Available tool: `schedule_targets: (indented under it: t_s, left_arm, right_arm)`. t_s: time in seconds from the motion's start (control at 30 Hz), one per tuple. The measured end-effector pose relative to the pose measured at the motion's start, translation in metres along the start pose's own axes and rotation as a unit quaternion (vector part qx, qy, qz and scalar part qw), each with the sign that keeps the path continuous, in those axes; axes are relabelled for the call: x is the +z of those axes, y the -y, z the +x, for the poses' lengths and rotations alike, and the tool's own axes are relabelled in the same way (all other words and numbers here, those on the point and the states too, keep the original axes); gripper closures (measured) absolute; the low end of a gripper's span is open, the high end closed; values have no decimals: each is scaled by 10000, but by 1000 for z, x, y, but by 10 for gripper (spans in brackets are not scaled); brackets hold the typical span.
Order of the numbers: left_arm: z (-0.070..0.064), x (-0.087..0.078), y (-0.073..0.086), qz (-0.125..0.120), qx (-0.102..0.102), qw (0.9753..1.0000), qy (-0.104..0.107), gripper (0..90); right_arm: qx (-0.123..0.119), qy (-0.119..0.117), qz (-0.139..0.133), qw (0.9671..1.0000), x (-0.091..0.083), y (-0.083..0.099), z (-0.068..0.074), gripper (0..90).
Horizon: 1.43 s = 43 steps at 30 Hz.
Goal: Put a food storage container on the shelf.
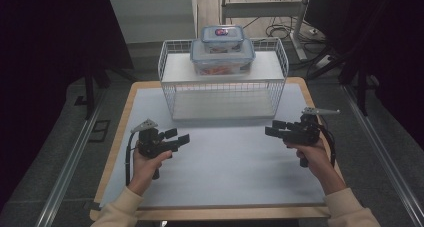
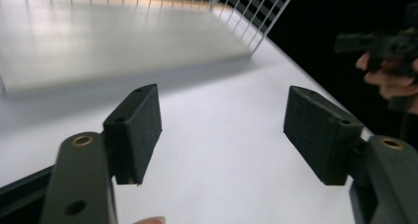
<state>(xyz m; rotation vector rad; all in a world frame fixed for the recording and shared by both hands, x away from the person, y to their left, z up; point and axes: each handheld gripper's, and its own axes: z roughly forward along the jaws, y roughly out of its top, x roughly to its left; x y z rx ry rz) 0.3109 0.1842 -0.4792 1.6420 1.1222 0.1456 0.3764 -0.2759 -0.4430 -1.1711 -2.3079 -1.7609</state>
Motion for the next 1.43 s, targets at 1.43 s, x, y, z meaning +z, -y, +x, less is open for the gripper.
schedule_targets:
  t_s: [1.43]
  left_arm:
    - [5,12,37,440,-236,9987,-56,250]
  right_arm:
    - [116,257,438,9986,7,58,-10,311]
